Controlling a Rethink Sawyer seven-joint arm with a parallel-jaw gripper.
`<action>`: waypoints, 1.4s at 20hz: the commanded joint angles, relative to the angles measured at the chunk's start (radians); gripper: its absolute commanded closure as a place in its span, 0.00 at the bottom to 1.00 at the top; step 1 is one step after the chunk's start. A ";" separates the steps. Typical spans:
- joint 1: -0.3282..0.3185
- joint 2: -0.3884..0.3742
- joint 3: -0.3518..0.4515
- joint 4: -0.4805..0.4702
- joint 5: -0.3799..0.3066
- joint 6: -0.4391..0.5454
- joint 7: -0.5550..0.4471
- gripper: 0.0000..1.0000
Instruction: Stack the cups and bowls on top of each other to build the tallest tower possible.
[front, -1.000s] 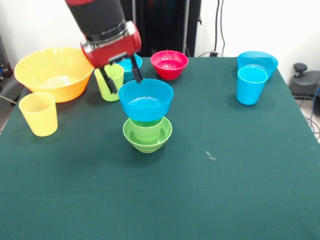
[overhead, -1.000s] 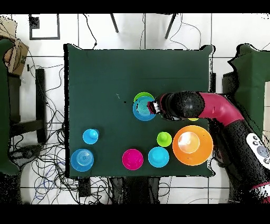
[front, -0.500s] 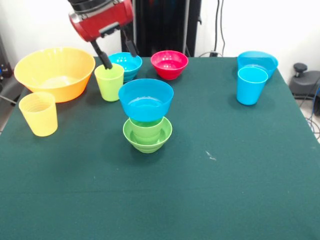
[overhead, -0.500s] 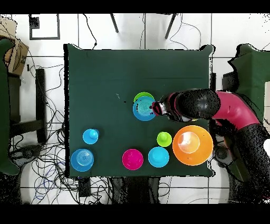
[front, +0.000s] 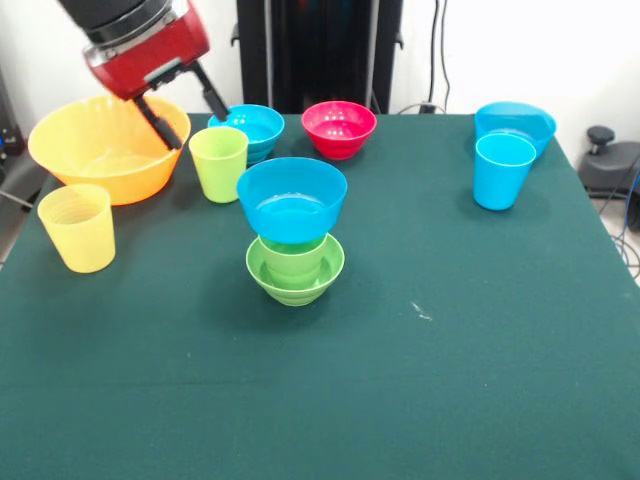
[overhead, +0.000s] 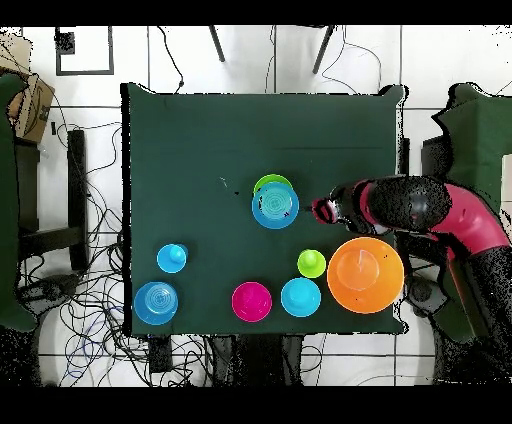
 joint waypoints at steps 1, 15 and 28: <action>0.001 0.131 0.018 -0.049 -0.080 0.068 -0.380 0.00; -0.031 0.158 0.050 -0.028 -0.104 0.056 -0.402 0.00; -0.083 0.160 0.071 -0.084 -0.159 0.162 -0.567 0.00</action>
